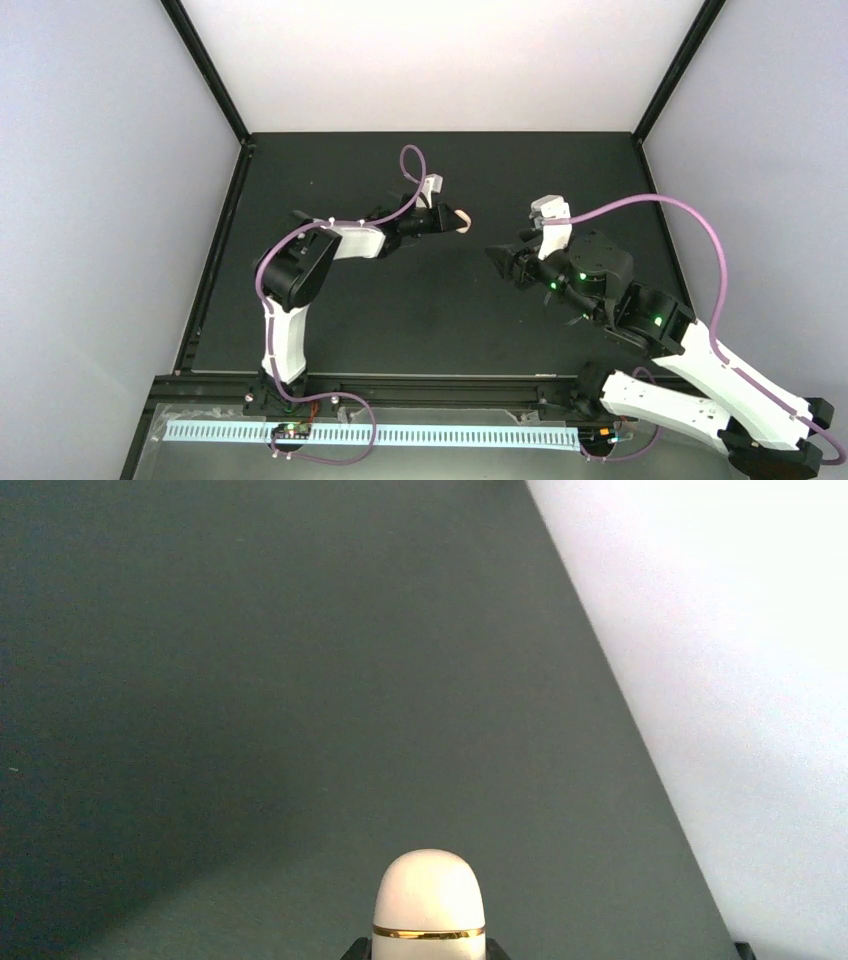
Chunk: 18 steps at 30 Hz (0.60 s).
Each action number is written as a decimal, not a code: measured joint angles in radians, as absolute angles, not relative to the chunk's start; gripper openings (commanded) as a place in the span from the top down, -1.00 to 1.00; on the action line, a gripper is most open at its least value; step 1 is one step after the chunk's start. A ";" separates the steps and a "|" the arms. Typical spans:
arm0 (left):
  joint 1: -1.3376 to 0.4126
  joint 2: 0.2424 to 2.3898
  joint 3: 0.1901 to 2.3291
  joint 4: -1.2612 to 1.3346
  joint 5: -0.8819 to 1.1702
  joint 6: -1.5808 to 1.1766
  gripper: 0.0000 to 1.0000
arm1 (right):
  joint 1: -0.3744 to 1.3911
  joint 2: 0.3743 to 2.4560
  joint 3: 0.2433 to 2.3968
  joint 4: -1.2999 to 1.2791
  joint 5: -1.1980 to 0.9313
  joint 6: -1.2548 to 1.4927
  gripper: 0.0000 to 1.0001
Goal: Insert the wireless bluetooth earbuds into the charging case
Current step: Place the charging case at the center of the board.
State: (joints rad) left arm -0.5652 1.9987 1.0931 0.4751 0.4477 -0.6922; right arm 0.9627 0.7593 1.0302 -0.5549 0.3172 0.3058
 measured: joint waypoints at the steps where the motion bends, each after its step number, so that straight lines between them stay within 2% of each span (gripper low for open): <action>1: -0.560 2.019 1.111 0.465 0.446 -0.693 0.97 | 0.963 0.754 1.030 -0.555 0.319 0.306 -0.39; 8: -0.546 2.097 1.177 0.396 0.426 -0.695 0.72 | 0.963 0.740 1.030 -0.554 0.337 0.305 -0.40; 13: -0.544 2.116 1.182 0.338 0.398 -0.689 0.61 | 0.963 0.745 1.030 -0.554 0.339 0.295 -0.40; 15: -0.544 2.123 1.189 0.319 0.393 -0.689 0.47 | 0.963 0.747 1.030 -0.554 0.340 0.293 -0.40; 18: -0.544 2.123 1.204 0.291 0.378 -0.681 0.14 | 0.963 0.750 1.031 -0.554 0.344 0.289 -0.40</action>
State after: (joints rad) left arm -0.5442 2.1231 1.2041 0.2913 0.3782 -0.6807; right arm 0.9627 0.7502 1.0306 -0.5545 0.3443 0.2890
